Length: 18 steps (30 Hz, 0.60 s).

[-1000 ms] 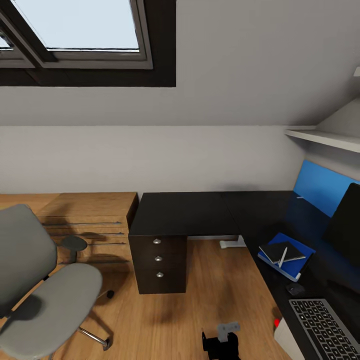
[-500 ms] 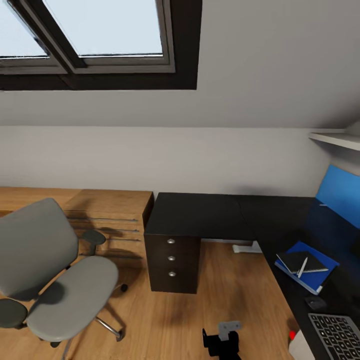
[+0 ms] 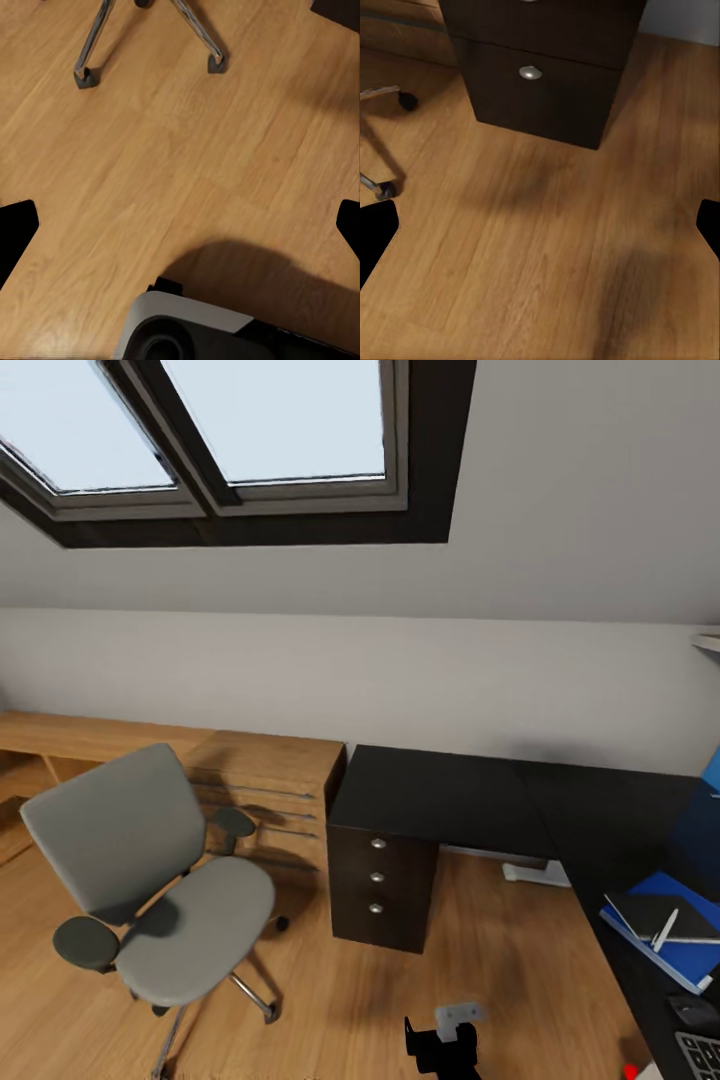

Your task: In the bedroom, organize the workspace by keeping the computer under the desk, ensuring the monitor is on the desk, placing the keyboard on the desk next to the monitor, placing the mouse on the desk next to the keyboard, moving the folder from the swivel chair onto the desk next to the mouse, stacking the notebook on top of the folder with the pen on top of the notebook, and positioning the swivel chair next to the desk.

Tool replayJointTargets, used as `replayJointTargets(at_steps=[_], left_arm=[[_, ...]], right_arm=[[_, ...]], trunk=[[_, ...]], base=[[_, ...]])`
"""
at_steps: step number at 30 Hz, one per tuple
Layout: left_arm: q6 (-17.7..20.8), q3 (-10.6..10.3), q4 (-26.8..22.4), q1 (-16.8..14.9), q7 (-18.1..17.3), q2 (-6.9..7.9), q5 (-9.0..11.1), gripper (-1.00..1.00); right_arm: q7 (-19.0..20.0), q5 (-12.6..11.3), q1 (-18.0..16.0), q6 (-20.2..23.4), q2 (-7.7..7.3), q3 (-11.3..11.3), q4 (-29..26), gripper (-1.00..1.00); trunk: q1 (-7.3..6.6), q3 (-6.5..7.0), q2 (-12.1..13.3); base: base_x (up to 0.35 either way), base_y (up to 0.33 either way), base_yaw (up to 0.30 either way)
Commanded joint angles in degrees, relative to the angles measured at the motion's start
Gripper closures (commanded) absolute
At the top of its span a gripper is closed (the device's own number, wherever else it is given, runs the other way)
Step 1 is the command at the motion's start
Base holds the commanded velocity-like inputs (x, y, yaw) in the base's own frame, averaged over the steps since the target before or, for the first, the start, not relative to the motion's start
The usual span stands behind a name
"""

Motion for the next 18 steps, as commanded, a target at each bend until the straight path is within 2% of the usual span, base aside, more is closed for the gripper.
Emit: replayJointTargets(at_steps=[1,18], left_arm=[[-0.1,-0.3,-0.1,0.0,0.5,0.03,0.0,-1.0],[-0.1,-0.3,-0.1,0.0,0.5,0.04,0.1,-1.0]], right_arm=[[-0.4,-0.1,0.0,-0.1,0.04,0.5,0.0,-1.0],[-0.5,0.0,0.0,0.0,0.15,0.5,0.1,-1.0]], trunk=[[-0.2,0.09,0.3],[-3.71,2.96,6.7]], base=[[0.0,0.0,0.279],[0.0,0.0,0.279]])
